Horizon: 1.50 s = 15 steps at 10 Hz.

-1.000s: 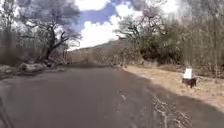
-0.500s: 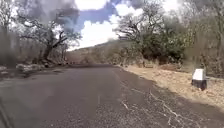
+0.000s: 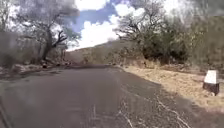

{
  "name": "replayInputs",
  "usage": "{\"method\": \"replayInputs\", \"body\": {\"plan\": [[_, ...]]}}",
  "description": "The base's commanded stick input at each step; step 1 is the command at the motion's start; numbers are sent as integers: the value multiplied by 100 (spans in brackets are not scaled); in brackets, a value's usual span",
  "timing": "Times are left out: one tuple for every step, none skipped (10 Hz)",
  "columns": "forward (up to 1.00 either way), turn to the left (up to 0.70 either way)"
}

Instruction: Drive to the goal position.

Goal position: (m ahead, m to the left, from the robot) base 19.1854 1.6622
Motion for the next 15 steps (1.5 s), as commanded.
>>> {"method": "replayInputs", "body": {"plan": [[70, 0], [70, 0], [70, 0], [70, 0], [70, 0], [70, 0], [70, 6], [70, 20], [70, 34], [70, 22], [70, 7], [70, 0], [70, 0], [70, 0], [70, 0]]}}
